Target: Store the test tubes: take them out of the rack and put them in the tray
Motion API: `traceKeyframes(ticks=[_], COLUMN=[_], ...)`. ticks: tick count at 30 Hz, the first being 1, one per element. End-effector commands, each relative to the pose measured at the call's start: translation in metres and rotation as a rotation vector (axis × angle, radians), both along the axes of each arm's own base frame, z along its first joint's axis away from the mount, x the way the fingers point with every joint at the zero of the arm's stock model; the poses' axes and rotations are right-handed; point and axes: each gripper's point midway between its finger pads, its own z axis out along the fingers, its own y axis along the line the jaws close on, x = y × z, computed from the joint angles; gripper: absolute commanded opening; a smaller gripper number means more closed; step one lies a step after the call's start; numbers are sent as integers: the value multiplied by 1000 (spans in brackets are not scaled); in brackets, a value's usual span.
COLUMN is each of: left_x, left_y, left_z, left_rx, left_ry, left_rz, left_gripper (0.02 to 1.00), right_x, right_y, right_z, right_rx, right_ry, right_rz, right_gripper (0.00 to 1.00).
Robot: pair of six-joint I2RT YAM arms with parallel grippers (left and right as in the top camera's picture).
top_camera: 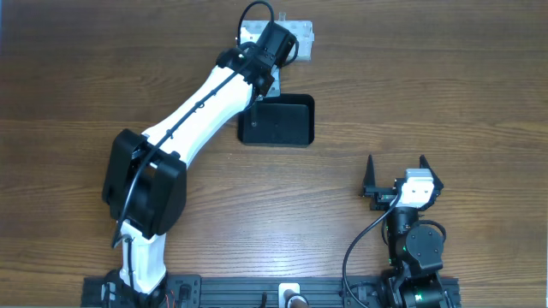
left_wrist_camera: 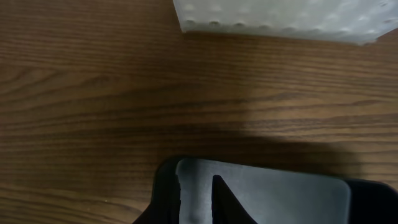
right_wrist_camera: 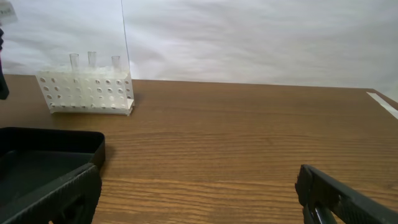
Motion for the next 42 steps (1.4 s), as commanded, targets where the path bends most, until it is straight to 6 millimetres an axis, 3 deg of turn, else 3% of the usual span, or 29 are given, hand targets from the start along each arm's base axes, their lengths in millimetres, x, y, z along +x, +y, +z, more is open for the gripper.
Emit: traceKeyframes(ticks=[1,13,28,33,35,37,42], left_x=[1,-1,-1,-2,-2,-1,15], left_y=[10,17,15,13,11,8,7], left_z=[-28,-61,-64,-63,-53,-30,66], left_rx=[37,80,71,62,48,25,-55], left_ry=[49,112,119,123,107,67,-177], left_rz=[23,18,14,10,6,1,17], left_gripper=[95,110,154,244,305,329,351], right_x=[0,0,0,0,0,0,0], right_y=[1,1,1,1,1,1,1], right_z=[-2,-2,-2,-2,-2,-2,-2], right_rx=[1,1,1,1,1,1,1], right_ry=[1,1,1,1,1,1,1], right_rz=[1,1,1,1,1,1,1], right_gripper=[991,993,993,991,991,993,991])
